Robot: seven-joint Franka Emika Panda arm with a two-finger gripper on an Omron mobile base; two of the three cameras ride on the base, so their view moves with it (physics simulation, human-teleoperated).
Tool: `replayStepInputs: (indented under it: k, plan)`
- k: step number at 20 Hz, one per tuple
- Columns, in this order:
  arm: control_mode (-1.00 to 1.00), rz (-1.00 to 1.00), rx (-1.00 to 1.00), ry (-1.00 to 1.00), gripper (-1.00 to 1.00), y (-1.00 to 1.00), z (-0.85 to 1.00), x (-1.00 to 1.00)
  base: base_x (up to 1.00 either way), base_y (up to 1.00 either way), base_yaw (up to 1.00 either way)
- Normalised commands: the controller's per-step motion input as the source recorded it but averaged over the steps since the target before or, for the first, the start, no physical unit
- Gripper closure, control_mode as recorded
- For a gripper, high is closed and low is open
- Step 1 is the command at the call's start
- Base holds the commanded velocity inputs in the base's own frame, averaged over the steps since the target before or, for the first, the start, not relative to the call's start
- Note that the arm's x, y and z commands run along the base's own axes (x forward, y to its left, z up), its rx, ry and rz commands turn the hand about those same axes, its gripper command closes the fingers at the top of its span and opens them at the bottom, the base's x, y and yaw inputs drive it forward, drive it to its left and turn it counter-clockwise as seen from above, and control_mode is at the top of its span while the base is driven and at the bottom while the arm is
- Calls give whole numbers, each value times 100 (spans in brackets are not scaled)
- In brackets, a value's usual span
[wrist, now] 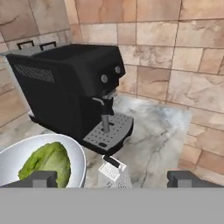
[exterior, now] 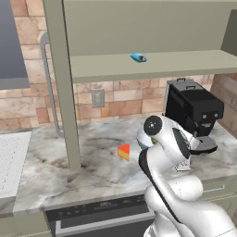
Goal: Pick the cheese from the fridge and the cheese grater from the cabinet and place them next to the salad bowl.
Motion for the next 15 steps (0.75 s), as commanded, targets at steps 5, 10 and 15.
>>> replayStepInputs:
  k: [5,10,15]
  plan:
    - [-100,50,1,13,-100,8,42,-32,0,0,0]
    - [-100,52,0,6,-100,2,30,-42,0,0,0]
    - [-100,48,0,0,-100,2,24,-50,0,0,0]
